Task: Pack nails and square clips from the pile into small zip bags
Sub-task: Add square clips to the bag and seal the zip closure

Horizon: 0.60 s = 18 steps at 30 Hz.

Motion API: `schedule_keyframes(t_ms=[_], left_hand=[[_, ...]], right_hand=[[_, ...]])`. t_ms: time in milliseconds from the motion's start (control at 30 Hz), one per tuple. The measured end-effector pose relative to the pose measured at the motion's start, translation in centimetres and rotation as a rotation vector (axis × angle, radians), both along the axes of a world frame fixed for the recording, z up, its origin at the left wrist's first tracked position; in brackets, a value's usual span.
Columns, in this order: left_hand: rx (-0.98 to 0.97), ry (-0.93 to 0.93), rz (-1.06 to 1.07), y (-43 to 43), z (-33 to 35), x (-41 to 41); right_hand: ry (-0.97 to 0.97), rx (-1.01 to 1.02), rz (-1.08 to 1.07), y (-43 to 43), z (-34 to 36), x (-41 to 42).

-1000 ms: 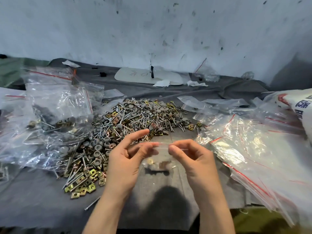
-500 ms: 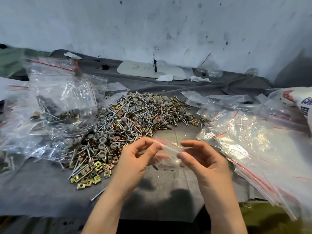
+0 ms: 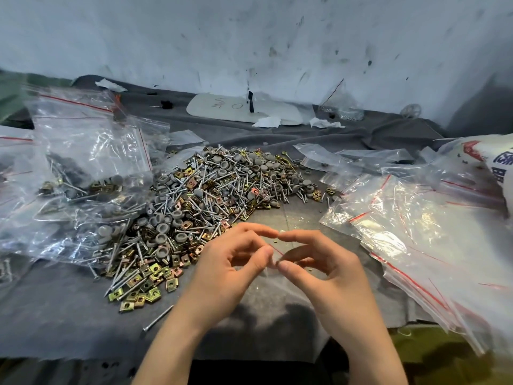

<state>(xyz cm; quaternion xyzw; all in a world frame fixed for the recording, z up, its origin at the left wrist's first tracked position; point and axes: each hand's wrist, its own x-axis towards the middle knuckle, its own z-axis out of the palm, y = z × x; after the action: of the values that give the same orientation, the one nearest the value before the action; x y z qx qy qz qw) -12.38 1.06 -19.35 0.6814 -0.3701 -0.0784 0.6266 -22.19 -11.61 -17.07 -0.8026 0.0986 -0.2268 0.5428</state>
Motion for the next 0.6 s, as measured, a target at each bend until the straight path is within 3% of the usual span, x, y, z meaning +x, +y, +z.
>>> schedule_keyframes(t_ms=[600], left_hand=[[-0.001,-0.131,-0.119,0.08,0.03,0.28]], right_hand=[[0.065,-0.102,0.053,-0.54,-0.15,-0.16]])
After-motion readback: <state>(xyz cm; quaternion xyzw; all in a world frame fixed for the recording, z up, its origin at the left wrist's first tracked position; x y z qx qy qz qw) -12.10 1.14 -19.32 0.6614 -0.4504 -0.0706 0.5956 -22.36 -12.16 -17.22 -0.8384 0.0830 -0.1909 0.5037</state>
